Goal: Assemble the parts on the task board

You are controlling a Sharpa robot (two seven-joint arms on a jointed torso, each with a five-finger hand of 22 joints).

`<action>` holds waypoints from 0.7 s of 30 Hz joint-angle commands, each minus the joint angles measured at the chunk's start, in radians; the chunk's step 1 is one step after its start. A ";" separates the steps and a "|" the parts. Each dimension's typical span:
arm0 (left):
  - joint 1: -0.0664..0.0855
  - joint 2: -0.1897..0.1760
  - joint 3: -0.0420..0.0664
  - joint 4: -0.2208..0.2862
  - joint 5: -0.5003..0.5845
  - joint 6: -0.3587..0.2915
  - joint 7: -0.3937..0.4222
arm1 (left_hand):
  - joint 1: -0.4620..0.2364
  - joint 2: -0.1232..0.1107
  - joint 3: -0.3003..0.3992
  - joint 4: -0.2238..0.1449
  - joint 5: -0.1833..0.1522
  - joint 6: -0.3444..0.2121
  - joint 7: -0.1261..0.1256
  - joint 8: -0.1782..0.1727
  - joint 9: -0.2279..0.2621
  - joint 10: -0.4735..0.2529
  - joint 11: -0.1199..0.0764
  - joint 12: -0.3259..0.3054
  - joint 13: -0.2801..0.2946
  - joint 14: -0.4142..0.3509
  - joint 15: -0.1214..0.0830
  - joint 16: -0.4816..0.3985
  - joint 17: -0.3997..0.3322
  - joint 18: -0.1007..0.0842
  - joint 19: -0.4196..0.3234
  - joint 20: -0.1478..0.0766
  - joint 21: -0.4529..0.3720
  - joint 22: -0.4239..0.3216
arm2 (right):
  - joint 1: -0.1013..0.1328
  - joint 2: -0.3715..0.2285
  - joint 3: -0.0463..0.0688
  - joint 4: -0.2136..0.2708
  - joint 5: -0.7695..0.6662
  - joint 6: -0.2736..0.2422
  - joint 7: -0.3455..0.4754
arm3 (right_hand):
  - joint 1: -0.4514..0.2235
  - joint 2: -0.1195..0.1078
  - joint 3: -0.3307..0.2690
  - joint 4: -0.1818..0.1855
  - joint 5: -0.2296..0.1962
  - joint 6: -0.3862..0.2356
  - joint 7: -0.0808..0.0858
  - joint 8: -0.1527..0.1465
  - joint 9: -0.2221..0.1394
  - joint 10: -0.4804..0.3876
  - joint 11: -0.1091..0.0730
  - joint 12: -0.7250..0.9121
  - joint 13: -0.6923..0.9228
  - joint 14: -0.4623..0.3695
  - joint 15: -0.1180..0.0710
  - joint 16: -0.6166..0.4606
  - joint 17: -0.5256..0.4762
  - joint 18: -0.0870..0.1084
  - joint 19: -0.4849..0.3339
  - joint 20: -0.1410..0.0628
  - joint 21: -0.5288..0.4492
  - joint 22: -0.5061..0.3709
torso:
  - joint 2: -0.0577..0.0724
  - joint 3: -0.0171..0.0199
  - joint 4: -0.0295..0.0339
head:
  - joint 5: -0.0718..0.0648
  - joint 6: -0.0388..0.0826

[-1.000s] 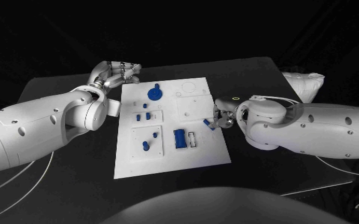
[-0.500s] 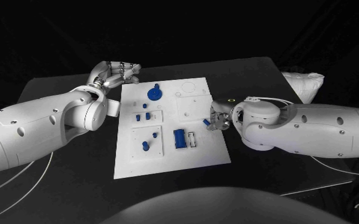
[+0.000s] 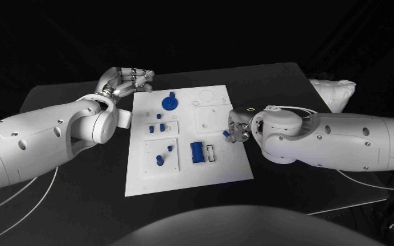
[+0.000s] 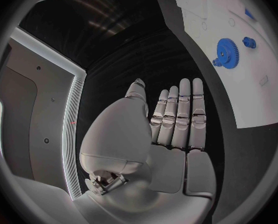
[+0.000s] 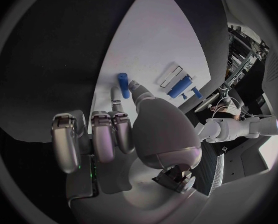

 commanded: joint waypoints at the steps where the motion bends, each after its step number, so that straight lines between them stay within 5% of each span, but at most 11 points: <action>1: 0.000 0.002 0.001 0.003 -0.003 0.012 0.007 | 0.003 0.009 -0.005 0.001 0.003 -0.007 -0.001 0.003 0.001 -0.008 0.001 0.005 0.001 -0.007 0.001 0.006 -0.001 0.011 0.005 -0.001 -0.006 -0.001 | -0.008 0.006 -0.005 -0.006 -0.009 0.033 -0.034 | 0.014 0.001 0.000 -0.007 0.006 -0.007 0.003 -0.004 0.002 0.105 -0.002 0.004 0.263 0.104 0.002 0.004 0.263 -0.007 0.106 0.003 0.004 0.263 | 0.000 -0.0001 0.0005 | 0.000 0.000; 10: 0.000 0.002 0.001 0.002 -0.003 0.011 0.007 | 0.003 0.009 -0.005 0.001 0.003 -0.007 -0.001 0.003 0.001 -0.008 0.001 0.005 0.001 -0.007 0.001 0.006 -0.001 0.011 0.005 -0.001 -0.006 -0.001 | -0.010 0.010 -0.005 -0.006 -0.017 0.047 -0.042 | 0.077 0.018 0.049 -0.059 0.051 0.008 0.000 0.006 0.014 0.105 -0.003 0.004 0.263 0.104 0.003 0.004 0.263 -0.007 0.106 0.005 0.004 0.263 | 0.000 0.0002 0.0003 | 0.000 0.000; 21: 0.000 0.001 0.001 0.002 -0.003 0.011 0.007 | 0.003 0.009 -0.005 0.001 0.003 -0.007 -0.001 0.003 0.001 -0.008 0.001 0.005 0.001 -0.007 0.001 0.006 -0.001 0.011 0.005 -0.001 -0.006 -0.001 | -0.011 0.009 -0.005 0.002 -0.030 0.067 -0.049 | 0.121 0.017 0.101 -0.115 0.070 0.041 0.001 -0.024 0.000 0.105 -0.004 0.004 0.263 0.104 0.011 0.004 0.263 -0.007 0.106 0.010 0.004 0.263 | 0.000 0.0001 -0.0002 | 0.002 0.000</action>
